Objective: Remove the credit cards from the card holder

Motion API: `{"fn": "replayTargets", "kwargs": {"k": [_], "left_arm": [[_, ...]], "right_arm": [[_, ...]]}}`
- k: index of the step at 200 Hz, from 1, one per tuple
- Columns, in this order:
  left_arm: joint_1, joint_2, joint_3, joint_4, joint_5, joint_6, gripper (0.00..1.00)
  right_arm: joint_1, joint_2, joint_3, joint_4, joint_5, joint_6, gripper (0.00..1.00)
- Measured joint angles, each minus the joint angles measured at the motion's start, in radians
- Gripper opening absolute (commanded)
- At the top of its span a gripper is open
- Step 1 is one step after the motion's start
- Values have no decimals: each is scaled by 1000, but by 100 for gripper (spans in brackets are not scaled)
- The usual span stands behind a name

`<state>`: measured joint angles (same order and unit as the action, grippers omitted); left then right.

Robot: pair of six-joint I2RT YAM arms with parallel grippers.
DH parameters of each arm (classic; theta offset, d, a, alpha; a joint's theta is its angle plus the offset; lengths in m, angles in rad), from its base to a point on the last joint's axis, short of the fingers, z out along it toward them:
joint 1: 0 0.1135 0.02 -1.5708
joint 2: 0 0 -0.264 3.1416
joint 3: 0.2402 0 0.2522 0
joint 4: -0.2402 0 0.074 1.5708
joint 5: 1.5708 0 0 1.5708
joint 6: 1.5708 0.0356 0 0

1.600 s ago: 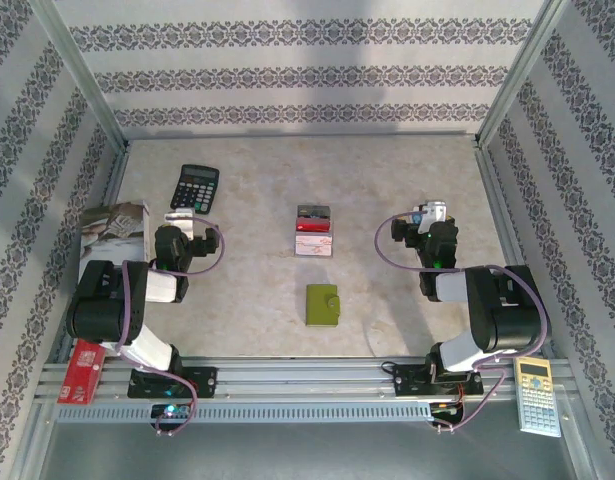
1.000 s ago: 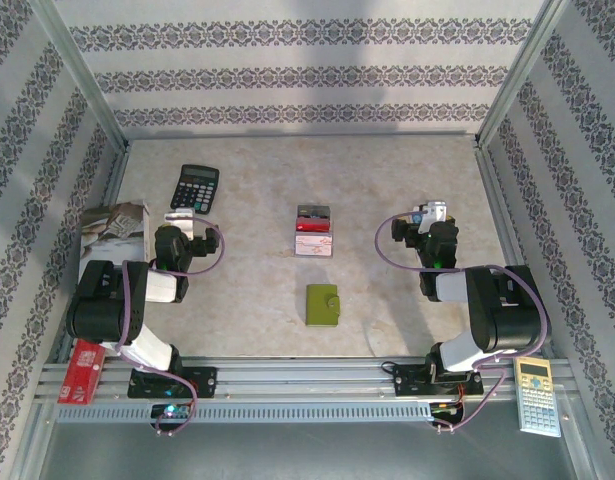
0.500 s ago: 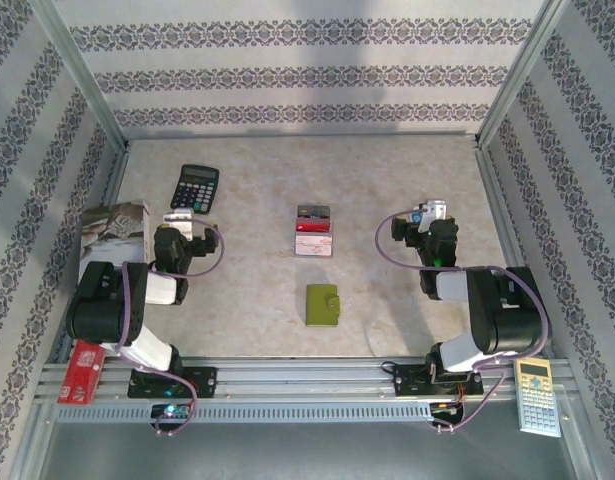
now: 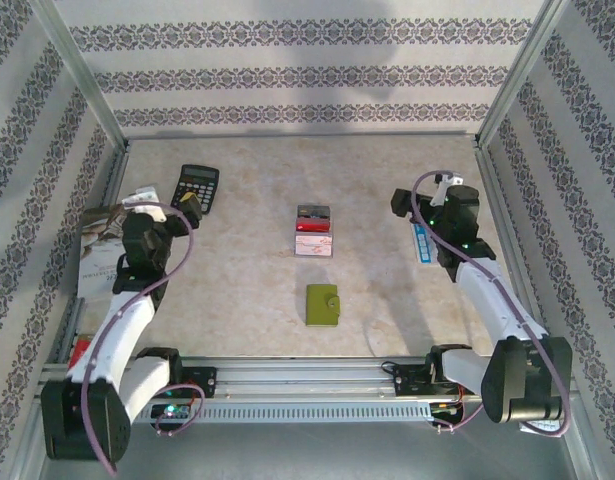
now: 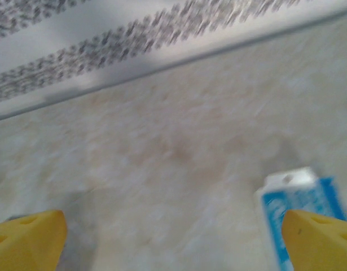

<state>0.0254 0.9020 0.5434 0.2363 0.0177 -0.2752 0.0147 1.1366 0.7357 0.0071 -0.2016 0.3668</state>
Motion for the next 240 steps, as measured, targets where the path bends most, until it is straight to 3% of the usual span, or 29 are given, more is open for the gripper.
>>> {"fn": "replayTargets", "kwargs": {"k": [47, 84, 118, 169, 209, 240], "left_arm": [[0, -181, 6, -309, 179, -269, 100], [-5, -190, -66, -362, 375, -461, 100], [-55, -190, -138, -357, 490, -599, 100], [-286, -109, -175, -303, 494, -707, 93], [-488, 96, -172, -195, 456, -756, 85], [-595, 250, -153, -118, 422, -797, 77]], "right_arm": [[11, -77, 3, -319, -274, 138, 98], [118, -180, -60, -428, -416, 227, 96], [255, -212, -170, -460, -440, 294, 88], [446, -109, -248, -422, -417, 362, 80], [480, 16, -266, -294, -408, 391, 72], [495, 105, -268, -202, -410, 407, 67]]}}
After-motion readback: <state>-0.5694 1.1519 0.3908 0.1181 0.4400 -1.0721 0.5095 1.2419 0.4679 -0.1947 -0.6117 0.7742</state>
